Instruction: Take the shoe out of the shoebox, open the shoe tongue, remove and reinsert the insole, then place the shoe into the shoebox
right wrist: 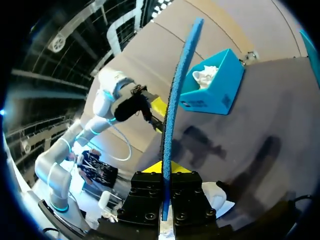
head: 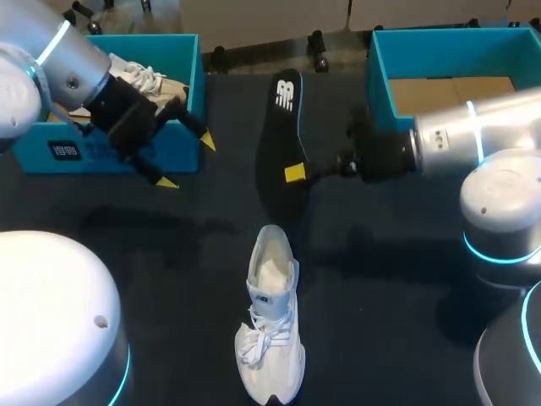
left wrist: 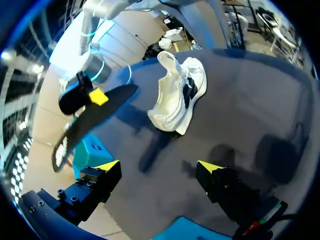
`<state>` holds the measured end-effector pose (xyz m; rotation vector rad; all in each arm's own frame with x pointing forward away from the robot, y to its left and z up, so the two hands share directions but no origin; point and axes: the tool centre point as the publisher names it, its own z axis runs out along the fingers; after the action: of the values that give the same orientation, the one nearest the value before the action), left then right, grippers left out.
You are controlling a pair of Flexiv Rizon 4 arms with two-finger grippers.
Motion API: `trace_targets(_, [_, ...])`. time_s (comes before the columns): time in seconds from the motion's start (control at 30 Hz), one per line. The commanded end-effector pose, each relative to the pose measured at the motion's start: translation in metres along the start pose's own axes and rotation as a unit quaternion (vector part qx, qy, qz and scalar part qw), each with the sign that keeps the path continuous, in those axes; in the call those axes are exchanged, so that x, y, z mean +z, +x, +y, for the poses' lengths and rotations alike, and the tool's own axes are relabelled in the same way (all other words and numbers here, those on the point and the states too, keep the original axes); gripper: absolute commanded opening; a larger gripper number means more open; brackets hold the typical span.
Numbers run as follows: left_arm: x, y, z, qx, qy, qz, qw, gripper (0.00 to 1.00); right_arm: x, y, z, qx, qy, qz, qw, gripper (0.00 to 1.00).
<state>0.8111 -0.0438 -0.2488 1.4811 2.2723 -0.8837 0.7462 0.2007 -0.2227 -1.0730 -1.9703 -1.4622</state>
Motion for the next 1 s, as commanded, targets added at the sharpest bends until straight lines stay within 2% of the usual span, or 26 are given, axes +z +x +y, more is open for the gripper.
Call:
trace_targets(0.03, [0.004,0.007,-0.013,-0.059,-0.058,0.027,0.996,1.0,0.007,-0.002,-0.018,-0.019,-0.021,0.0,1.0,0.0])
trace_targets(0.2, [0.008,0.025,-0.016,-0.125,-0.113,0.052,0.984,1.0,0.011,-0.004,-0.026,-0.035,-0.017,0.004,0.999,0.0])
trace_targets(0.33, [0.013,0.044,-0.021,-0.187,-0.099,0.078,0.974,1.0,0.012,-0.004,-0.032,-0.057,-0.018,0.001,0.998,0.0])
trace_targets(0.47, [0.013,0.044,-0.021,-0.187,-0.099,0.078,0.974,1.0,0.014,-0.008,-0.038,-0.074,-0.015,-0.004,0.997,0.0])
trace_targets(0.93, [0.013,0.044,-0.021,-0.187,-0.099,0.078,0.974,1.0,0.017,-0.009,-0.038,-0.079,-0.017,-0.005,0.997,0.0])
trace_targets(1.0, [0.019,0.048,-0.025,-0.225,-0.127,0.089,0.962,1.0,0.022,-0.009,-0.04,-0.095,-0.023,-0.014,0.995,0.0])
